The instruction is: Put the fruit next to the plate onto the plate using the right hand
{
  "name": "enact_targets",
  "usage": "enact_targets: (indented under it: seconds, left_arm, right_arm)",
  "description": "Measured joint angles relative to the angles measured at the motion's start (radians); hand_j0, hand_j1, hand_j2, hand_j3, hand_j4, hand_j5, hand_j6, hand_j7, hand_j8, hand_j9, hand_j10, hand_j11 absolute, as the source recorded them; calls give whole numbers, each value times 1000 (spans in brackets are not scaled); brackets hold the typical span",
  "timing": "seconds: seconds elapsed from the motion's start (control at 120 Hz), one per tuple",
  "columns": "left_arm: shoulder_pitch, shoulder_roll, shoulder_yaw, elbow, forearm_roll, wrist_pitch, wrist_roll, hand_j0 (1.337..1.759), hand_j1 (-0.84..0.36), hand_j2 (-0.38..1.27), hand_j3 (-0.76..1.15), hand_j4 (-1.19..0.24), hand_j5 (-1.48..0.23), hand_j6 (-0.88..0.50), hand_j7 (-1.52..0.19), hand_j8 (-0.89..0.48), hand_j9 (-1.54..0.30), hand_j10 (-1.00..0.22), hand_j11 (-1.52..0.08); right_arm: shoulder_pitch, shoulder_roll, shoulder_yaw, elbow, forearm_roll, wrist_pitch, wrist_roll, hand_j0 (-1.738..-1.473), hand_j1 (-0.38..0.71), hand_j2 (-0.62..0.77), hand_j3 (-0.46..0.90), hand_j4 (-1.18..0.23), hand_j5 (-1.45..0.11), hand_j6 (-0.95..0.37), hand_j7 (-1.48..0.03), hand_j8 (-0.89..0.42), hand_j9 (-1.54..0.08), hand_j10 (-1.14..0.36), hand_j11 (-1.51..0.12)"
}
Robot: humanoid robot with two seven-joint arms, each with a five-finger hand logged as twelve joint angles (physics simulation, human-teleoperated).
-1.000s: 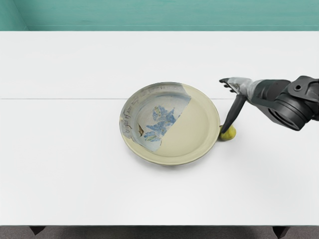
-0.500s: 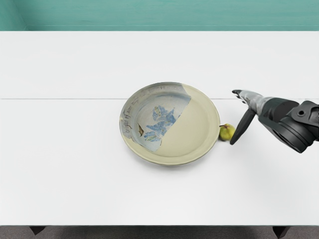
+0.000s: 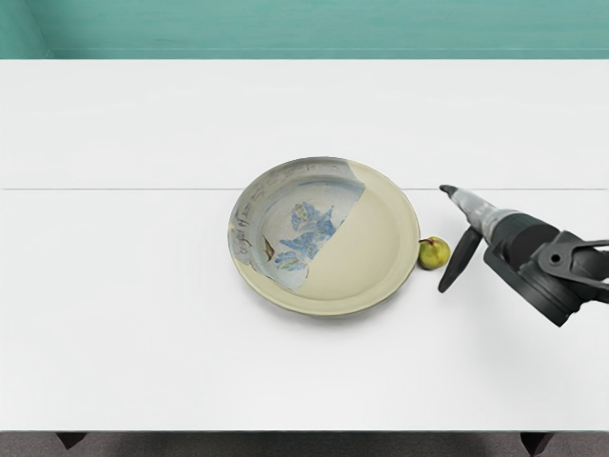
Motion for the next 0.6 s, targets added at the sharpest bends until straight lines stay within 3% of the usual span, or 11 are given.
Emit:
enact_targets:
  seconds: [0.6]
  left_arm:
    - [0,0,0,0,0,0,0,1658,343,1,0,-4,-6,-4,-6,-4,-6,-4,-6]
  right_arm:
    - [-90,18,3,-1,-164,-1,0,-1658,-349,2,0,-1,0,-2,0,-2,0,-1,0]
